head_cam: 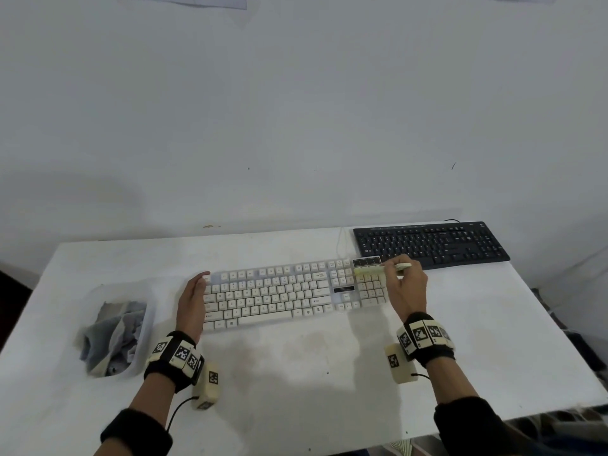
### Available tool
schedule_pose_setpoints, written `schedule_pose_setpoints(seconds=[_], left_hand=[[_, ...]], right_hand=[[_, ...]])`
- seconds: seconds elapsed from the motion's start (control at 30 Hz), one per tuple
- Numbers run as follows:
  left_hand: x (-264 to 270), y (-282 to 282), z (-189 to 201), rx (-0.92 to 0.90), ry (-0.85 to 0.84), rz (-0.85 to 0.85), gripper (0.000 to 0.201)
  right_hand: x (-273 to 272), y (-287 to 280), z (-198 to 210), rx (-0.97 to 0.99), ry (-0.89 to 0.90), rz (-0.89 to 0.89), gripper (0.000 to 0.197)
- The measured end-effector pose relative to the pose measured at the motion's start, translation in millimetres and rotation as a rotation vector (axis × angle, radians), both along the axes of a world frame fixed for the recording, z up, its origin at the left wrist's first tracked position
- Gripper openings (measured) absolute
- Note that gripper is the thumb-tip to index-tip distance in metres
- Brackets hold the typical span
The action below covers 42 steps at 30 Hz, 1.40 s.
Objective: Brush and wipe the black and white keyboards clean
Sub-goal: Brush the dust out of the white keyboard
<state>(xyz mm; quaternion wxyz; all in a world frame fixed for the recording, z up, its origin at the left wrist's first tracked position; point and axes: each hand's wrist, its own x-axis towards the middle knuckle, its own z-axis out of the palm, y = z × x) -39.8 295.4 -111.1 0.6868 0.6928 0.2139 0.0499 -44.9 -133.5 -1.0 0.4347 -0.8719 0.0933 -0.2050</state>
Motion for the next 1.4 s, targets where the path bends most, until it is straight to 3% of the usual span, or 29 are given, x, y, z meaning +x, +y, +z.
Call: schedule_pose_setpoints(seconds=[0.23,0.33,0.57,0.8,1.03,1.13,1.27,1.4], left_hand=[[-1,-5,10,-0.032,-0.001,0.003,0.024],[-1,-5,7,-0.022,0.008,0.010,0.023],[-2,-3,5,0.018,0.007,0.005,0.024],[-2,-6,9,-0.002,0.000,0.006,0.025],[-2,-7,12,0.000,0.001,0.024,0.023],[-1,-7,11,0.012,0.017,0.024,0.024],[-3,-8,16,-0.054,0.042,0.032,0.027],[-6,-13,33,-0.234,0.113,0.038,0.035]], right_hand=[[1,10,5,0.032,-0.025,0.072,0.015],[0,5,0,-0.074,-0.001,0.135,0.010],[6,-14,9,-0.099,0.015,-0.015,0.010],[3,-4,4,-0.054,0.011,0.135,0.013],[6,-19,8,-0.095,0.036,-0.023,0.011],[6,-8,8,-0.031,-0.010,0.007,0.015],[6,5,9,-0.081,0.018,0.018,0.018],[11,45,35,-0.210,-0.078,-0.028,0.020]])
